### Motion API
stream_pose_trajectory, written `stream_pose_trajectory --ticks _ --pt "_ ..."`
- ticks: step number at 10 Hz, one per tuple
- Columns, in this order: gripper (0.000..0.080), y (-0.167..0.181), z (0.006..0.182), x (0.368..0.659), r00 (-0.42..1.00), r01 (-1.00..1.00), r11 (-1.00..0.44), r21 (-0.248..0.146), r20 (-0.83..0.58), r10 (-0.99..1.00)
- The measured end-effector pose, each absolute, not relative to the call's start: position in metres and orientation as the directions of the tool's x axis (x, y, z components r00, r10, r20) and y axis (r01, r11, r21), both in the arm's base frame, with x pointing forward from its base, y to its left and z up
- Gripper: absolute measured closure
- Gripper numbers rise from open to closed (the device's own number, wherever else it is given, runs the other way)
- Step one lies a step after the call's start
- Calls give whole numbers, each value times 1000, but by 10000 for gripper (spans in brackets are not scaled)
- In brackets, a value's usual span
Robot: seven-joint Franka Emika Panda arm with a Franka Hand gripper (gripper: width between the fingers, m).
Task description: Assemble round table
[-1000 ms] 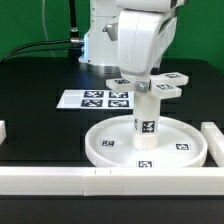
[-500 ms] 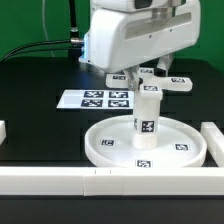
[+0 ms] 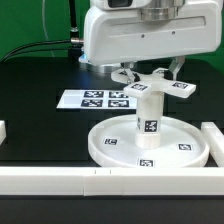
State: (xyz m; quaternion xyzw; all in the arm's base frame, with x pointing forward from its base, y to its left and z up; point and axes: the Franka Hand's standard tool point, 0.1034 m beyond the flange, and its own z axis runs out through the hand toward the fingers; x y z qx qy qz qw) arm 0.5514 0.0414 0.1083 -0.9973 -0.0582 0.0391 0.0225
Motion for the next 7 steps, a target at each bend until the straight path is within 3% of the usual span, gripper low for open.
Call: stream_pose_trajectory --ticks 4,7 --pt "354 41 108 551 985 -152 -988 -32 -87 -148" --pt "354 40 107 551 900 -432 -901 -46 -87 -427"
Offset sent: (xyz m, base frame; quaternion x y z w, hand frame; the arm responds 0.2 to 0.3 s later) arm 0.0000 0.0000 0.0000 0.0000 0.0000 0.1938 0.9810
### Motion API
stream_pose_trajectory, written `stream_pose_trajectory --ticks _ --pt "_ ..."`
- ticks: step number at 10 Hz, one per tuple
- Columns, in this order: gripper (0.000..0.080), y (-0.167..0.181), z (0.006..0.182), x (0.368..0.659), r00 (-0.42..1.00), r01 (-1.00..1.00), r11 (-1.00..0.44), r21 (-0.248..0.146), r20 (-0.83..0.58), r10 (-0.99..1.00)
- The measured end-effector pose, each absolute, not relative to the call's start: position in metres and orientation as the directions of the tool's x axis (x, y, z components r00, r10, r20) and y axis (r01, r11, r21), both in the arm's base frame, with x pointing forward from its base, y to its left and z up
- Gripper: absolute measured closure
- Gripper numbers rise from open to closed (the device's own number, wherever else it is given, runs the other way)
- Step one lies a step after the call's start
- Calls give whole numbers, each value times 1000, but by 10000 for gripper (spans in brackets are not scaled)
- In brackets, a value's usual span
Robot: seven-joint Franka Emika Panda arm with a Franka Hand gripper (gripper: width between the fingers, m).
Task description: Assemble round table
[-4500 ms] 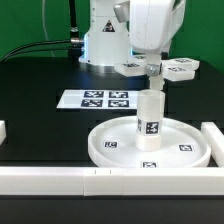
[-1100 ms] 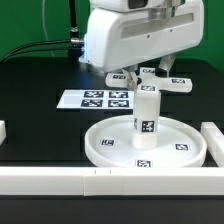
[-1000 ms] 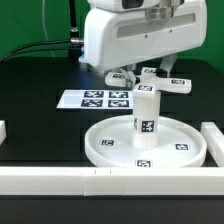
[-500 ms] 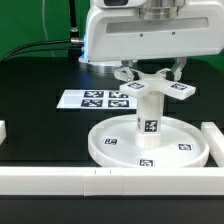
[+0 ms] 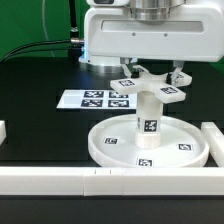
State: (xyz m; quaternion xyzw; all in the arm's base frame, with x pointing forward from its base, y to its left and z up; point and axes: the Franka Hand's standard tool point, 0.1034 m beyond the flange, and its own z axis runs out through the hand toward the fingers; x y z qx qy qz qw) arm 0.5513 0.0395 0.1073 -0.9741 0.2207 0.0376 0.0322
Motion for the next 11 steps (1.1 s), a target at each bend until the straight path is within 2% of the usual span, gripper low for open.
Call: stream_pose_trajectory --ticks 2,4,9,11 --pt "354 39 107 551 751 -660 -748 -74 -94 -654" --pt "354 40 106 552 622 -783 -617 -83 -95 -777" --pt "354 39 107 553 431 -902 -427 -62 -112 -895" --pt "354 35 107 557 205 -977 -194 -91 -147 -968"
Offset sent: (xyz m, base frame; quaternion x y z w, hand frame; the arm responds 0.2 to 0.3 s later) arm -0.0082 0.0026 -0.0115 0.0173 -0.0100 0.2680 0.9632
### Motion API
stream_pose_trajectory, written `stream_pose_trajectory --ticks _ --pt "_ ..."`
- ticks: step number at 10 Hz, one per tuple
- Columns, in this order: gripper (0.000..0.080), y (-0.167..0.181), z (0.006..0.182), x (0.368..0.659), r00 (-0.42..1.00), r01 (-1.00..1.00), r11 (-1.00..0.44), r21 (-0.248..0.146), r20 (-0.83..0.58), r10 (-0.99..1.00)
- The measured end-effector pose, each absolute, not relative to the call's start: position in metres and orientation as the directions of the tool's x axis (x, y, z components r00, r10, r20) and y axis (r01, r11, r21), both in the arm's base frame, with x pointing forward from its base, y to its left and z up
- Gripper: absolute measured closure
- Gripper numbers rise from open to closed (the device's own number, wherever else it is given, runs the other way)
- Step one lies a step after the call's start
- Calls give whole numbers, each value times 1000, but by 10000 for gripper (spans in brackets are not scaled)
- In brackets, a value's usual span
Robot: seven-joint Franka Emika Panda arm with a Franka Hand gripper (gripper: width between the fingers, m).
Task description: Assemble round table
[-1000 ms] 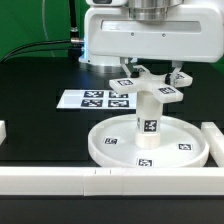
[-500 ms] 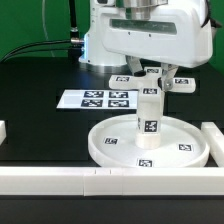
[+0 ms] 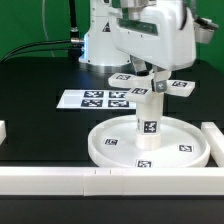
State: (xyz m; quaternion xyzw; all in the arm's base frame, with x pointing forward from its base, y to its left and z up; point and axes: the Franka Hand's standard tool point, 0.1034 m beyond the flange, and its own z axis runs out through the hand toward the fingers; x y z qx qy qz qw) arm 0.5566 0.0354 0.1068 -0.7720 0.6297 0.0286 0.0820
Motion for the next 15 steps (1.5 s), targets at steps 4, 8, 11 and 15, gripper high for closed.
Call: stream_pose_trajectory --ticks 4,8,11,15 --pt "354 36 107 558 -167 -977 189 -95 -205 -964" --pt "270 36 107 559 -271 -952 295 -77 -230 -935" --pt "156 37 124 560 -204 -970 230 -81 -245 -948" --pt "150 39 136 562 -150 -977 184 -109 -264 -953"
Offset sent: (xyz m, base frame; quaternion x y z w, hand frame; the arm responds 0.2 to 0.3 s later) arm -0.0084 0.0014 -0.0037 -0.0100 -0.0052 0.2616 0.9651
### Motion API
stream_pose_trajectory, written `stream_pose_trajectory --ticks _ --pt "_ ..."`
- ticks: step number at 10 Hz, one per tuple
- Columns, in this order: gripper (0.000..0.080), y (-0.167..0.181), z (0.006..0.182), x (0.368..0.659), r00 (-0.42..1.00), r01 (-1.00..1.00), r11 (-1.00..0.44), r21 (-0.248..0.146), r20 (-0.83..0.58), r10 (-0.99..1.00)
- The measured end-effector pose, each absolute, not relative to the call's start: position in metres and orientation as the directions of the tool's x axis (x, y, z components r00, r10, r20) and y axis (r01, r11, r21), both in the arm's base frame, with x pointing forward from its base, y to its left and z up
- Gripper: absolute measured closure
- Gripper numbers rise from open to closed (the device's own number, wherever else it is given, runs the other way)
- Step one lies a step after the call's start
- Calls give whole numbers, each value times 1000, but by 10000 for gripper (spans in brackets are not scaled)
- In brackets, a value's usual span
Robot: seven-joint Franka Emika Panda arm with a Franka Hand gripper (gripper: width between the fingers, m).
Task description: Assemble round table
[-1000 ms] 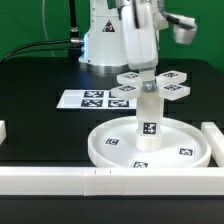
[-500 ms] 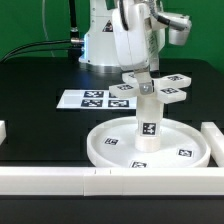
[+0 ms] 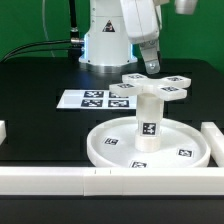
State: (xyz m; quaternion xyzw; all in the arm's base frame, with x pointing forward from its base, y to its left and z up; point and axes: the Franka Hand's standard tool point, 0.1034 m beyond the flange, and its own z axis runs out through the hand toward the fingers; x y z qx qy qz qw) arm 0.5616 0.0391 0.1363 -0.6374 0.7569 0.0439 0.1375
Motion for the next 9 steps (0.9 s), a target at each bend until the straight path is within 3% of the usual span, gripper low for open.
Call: stream_pose_trajectory --ticks 4,9 --pt "150 54 139 563 382 -921 -360 -152 -163 -909" --pt "150 56 139 562 690 -721 -666 -193 -100 -717"
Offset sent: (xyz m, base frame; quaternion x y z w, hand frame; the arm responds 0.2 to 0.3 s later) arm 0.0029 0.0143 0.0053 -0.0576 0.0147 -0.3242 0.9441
